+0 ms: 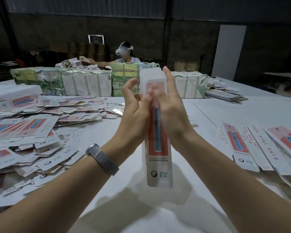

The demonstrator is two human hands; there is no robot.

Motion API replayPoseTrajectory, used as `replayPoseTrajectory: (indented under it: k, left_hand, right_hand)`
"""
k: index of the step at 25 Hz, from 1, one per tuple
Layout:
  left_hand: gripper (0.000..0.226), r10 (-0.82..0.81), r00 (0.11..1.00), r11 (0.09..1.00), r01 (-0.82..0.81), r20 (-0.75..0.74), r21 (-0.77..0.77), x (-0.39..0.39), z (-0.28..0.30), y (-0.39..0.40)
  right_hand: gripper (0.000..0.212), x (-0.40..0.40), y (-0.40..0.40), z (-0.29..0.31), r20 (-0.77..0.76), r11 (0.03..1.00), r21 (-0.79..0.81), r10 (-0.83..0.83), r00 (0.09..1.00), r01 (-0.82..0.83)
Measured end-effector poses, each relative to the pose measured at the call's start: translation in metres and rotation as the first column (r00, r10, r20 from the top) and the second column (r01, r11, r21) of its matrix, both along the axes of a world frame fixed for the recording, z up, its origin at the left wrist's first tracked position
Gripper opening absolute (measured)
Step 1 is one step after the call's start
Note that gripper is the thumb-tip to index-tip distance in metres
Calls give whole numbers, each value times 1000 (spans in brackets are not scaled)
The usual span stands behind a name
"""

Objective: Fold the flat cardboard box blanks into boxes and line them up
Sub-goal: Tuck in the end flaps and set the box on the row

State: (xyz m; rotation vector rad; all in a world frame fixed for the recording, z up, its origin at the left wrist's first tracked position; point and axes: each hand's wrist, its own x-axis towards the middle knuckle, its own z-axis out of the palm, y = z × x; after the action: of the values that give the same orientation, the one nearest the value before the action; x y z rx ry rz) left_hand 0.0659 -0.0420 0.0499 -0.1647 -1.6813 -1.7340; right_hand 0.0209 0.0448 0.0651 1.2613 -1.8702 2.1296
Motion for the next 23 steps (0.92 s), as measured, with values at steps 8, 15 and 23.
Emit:
replayPoseTrajectory:
  k: [8,15,23]
  left_hand:
    - [47,-14,991,987,-7,-131,-158,-2,0,-1]
    - [27,-71,991,985,52,-116,-164,0,-3,-1]
    - [21,-66,993,984,48,-98,-174,-5,-14,0]
  right_hand:
    - [41,-1,1,0,104,982,-185,64,993,-44]
    - [19,-3,3,-2,20,991,-136,-7,1000,10]
    - [14,-9,4,-1,15,982,-141,-126,992,127]
